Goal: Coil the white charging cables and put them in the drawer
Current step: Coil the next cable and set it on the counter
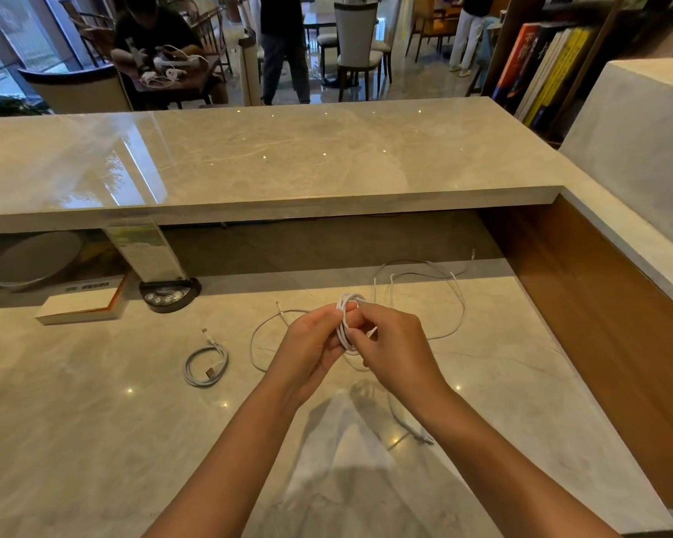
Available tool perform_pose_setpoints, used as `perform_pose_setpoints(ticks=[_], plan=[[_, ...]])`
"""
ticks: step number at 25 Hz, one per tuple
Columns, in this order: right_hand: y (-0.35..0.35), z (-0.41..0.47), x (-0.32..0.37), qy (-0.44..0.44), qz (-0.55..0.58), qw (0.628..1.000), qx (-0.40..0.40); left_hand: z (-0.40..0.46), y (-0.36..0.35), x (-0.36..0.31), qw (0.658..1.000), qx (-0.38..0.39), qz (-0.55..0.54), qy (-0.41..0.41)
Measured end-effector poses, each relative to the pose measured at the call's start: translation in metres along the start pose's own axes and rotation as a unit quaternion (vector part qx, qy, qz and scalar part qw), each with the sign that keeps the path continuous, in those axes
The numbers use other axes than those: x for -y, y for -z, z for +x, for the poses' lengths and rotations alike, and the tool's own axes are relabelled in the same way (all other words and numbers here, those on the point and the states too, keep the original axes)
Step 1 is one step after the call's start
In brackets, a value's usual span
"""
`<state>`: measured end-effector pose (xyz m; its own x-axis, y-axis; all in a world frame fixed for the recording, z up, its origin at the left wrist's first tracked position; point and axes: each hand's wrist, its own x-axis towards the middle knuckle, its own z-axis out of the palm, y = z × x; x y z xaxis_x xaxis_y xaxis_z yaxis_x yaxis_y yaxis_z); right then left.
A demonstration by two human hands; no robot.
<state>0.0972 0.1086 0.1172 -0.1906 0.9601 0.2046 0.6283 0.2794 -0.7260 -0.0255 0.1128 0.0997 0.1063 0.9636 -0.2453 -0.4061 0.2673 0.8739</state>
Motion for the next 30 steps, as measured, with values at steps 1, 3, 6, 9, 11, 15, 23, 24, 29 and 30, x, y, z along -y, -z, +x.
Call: perform_pose_setpoints(ticks=[1, 3, 6, 9, 11, 15, 23, 24, 29, 30], plan=[[0.001, 0.0, -0.001, 0.003, -0.003, 1.0, -0.006, 0.001, -0.001, 0.0, 1.0, -0.01, -0.001, -0.002], [0.002, -0.004, -0.004, 0.008, 0.009, 1.0, -0.019, 0.004, 0.0, -0.003, 0.998, -0.041, -0.051, -0.006], [0.009, -0.011, -0.021, -0.046, 0.127, 0.987, 0.084, 0.007, 0.004, -0.013, 0.985, -0.057, -0.164, -0.016], [0.033, -0.011, -0.046, -0.079, 0.162, 0.945, 0.274, 0.005, 0.011, -0.022, 0.98, -0.036, -0.194, -0.024], [0.053, -0.004, -0.059, -0.099, 0.142, 0.928, 0.331, 0.002, 0.014, -0.026, 0.982, -0.015, -0.185, -0.015], [0.078, 0.024, -0.07, -0.143, 0.031, 0.959, 0.244, -0.004, 0.011, -0.029, 0.995, 0.041, -0.086, 0.022], [0.059, 0.057, -0.024, -0.289, 0.123, 0.941, 0.123, -0.005, -0.007, -0.007, 0.986, -0.007, 0.164, 0.043], [0.055, 0.057, -0.017, -0.289, 0.13, 0.939, 0.13, -0.005, -0.008, -0.004, 0.985, -0.014, 0.17, 0.039], [0.031, 0.03, 0.004, -0.039, -0.089, 0.989, 0.108, -0.004, -0.011, 0.003, 0.992, -0.048, 0.117, 0.022], [0.025, 0.023, 0.004, 0.012, -0.128, 0.987, 0.092, -0.003, -0.012, 0.003, 0.995, -0.043, 0.09, 0.02]])
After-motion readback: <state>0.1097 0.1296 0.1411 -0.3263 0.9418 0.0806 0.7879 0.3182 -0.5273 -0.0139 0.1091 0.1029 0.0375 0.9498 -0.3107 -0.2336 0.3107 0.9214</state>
